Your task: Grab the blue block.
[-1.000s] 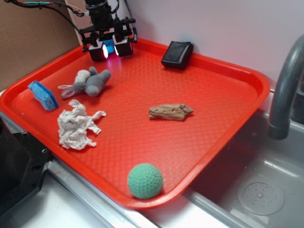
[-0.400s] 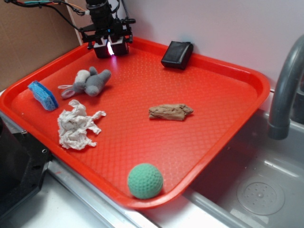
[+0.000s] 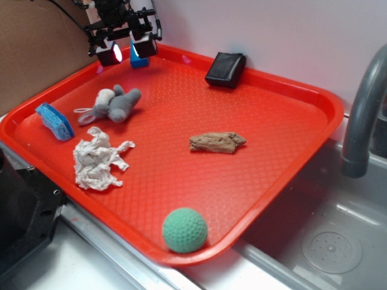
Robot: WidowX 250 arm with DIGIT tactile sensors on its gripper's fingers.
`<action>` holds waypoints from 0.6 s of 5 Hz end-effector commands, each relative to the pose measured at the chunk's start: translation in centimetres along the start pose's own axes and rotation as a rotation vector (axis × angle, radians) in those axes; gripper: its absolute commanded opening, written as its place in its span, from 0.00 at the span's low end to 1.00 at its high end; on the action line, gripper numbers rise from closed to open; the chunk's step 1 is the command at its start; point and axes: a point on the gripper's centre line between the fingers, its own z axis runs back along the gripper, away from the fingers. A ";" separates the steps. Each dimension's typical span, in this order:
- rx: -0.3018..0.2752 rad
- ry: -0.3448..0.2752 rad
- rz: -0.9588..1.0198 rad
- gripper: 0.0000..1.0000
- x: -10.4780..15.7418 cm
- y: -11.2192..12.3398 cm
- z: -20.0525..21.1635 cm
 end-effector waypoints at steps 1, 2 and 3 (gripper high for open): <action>-0.045 -0.119 0.008 1.00 2.2 -0.5 1.7; -0.057 -0.122 0.013 1.00 2.6 -0.6 1.5; -0.091 -0.127 0.019 1.00 3.0 -0.9 1.8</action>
